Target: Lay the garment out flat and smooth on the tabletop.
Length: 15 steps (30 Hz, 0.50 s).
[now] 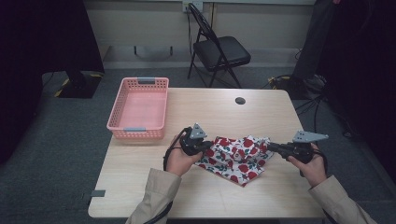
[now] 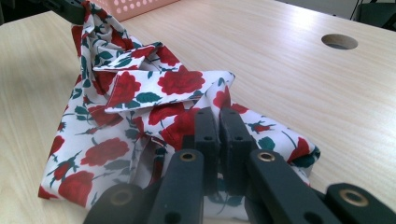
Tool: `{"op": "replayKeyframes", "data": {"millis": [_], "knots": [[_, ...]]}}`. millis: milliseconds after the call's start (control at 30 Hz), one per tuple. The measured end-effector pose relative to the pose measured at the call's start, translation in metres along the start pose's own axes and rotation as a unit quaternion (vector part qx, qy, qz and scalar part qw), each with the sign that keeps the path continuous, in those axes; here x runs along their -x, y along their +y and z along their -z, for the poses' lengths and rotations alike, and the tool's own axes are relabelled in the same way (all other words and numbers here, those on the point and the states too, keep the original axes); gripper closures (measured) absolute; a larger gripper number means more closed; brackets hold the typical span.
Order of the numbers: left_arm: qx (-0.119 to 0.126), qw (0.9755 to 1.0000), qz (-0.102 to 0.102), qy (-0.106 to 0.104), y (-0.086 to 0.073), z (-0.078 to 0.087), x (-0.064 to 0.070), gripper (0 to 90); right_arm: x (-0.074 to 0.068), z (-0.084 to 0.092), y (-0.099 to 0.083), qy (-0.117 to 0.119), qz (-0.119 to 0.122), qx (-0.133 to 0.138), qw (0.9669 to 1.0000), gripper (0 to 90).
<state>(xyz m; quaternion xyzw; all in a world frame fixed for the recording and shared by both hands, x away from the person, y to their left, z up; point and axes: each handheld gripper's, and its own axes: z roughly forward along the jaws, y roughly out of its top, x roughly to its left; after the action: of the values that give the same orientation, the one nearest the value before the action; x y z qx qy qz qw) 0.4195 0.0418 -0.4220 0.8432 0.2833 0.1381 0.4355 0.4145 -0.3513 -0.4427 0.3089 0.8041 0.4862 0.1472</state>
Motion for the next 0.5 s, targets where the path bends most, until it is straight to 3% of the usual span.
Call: {"op": "replayKeyframes", "data": {"millis": [500], "knots": [[0.005, 0.9999, 0.001, 0.011, 0.014, -0.002, -0.009, 88.0, 0.01, -0.006, 0.016, -0.01, -0.001, 0.004, 0.9999, 86.9]]}}
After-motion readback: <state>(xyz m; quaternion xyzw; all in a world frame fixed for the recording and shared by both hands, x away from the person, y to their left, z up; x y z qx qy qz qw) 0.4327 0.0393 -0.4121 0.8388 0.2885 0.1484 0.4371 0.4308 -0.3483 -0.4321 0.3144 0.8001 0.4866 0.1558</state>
